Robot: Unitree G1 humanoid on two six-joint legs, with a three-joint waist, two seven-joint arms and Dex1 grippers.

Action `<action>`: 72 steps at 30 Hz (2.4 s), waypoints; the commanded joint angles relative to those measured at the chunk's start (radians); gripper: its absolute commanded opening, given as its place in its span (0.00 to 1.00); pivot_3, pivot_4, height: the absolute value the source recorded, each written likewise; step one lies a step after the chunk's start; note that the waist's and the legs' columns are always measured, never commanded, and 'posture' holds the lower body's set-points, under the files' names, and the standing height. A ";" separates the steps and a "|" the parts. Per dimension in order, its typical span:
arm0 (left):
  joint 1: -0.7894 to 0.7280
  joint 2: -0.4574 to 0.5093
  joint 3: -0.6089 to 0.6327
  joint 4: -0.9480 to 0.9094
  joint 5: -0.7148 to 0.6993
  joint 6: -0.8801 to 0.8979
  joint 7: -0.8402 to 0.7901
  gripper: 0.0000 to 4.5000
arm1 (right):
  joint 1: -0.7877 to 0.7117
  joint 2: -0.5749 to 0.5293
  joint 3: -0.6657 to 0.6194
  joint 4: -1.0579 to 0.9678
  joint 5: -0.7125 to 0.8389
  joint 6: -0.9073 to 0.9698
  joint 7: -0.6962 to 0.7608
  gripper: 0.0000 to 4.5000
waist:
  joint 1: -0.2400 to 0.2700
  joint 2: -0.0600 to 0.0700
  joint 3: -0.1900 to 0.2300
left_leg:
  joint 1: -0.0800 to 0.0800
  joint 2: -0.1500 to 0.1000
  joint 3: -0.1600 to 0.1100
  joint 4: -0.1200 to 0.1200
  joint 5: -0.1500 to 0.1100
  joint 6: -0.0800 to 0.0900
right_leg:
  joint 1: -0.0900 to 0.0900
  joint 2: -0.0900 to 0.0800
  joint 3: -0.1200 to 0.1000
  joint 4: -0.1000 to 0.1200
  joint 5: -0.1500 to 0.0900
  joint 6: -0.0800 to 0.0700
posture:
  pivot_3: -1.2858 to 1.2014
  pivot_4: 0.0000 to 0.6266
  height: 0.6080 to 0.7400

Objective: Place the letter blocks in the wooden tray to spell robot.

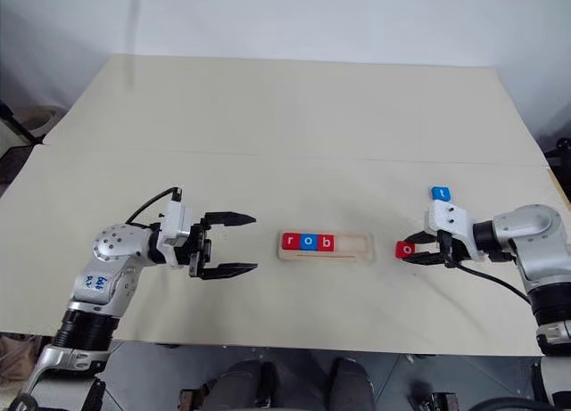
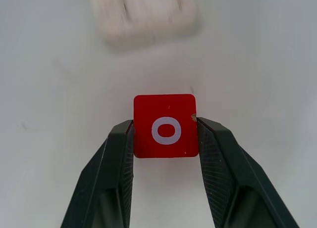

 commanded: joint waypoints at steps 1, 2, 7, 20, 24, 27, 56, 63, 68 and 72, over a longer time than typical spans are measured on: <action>0.021 0.018 0.000 -0.045 0.013 -0.007 0.011 1.00 | -0.047 0.023 0.018 -0.152 0.046 0.135 0.017 0.32 | 0.001 0.000 0.000 | 0.000 0.000 0.000 0.000 0.000 0.000 | 0.000 0.000 0.000 0.000 0.000 0.000 | 0.52 0.24 1.00; 0.027 0.019 0.002 -0.050 0.009 0.000 0.012 1.00 | -0.064 0.041 0.031 -0.176 0.045 0.167 0.005 0.32 | 0.003 0.000 0.000 | 0.000 0.000 -0.001 0.000 0.000 0.000 | 0.000 0.000 0.000 0.000 0.000 0.000 | 0.52 0.24 1.00; 0.040 0.019 0.004 -0.071 0.004 0.014 0.030 1.00 | -0.135 0.111 0.112 -0.188 -0.006 0.269 -0.043 0.32 | 0.012 0.000 0.000 | -0.001 0.000 -0.002 0.001 0.000 0.000 | 0.000 -0.001 0.000 0.000 0.000 0.000 | 0.52 0.24 1.00; 0.070 0.017 0.010 -0.117 0.002 0.029 0.088 1.00 | -0.176 0.178 0.176 -0.135 -0.063 0.231 -0.068 0.32 | 0.004 0.000 0.000 | -0.001 -0.003 -0.001 0.001 0.000 0.000 | 0.000 0.000 0.000 0.000 0.000 0.000 | 0.52 0.24 1.00; 0.070 0.015 0.010 -0.120 0.002 0.030 0.095 1.00 | -0.181 0.184 0.176 -0.123 -0.071 0.222 -0.068 0.32 | 0.004 0.000 0.000 | -0.001 -0.003 -0.001 0.001 0.000 0.000 | 0.000 0.000 0.000 0.000 0.000 0.000 | 0.52 0.24 1.00; 0.070 0.015 0.010 -0.123 0.001 0.030 0.100 1.00 | -0.184 0.185 0.176 -0.115 -0.077 0.216 -0.070 0.32 | 0.003 0.000 0.000 | -0.001 -0.003 -0.001 0.001 0.000 0.000 | 0.000 0.000 0.000 0.000 0.000 0.000 | 0.52 0.24 1.00; 0.050 0.009 0.003 -0.108 0.000 0.030 0.099 1.00 | -0.084 0.136 0.093 -0.146 -0.034 0.233 -0.122 0.26 | 0.002 0.000 0.000 | -0.001 -0.003 0.000 0.000 0.000 0.000 | 0.000 0.000 0.000 0.000 0.000 0.000 | 0.52 0.24 1.00; 0.054 0.014 0.009 -0.119 -0.002 0.036 0.105 1.00 | -0.096 0.157 0.116 -0.143 -0.047 0.235 -0.124 0.01 | 0.006 0.000 0.000 | -0.001 -0.002 -0.001 0.001 0.000 0.000 | 0.000 -0.001 0.000 0.000 0.000 0.000 | 0.52 0.24 1.00; 0.056 0.015 0.011 -0.122 -0.001 0.037 0.111 1.00 | -0.105 0.157 0.112 -0.155 -0.042 0.250 -0.118 0.01 | 0.004 0.000 0.000 | -0.001 -0.002 -0.001 0.001 0.000 0.000 | 0.000 0.000 0.000 0.000 0.000 0.000 | 0.52 0.24 1.00; 0.059 0.014 0.011 -0.127 -0.001 0.037 0.115 1.00 | -0.085 0.101 0.086 -0.176 -0.037 0.266 -0.097 0.01 | 0.005 0.000 0.000 | -0.001 -0.002 -0.001 0.001 0.000 0.000 | 0.000 0.000 0.000 0.000 0.000 0.000 | 0.52 0.24 1.00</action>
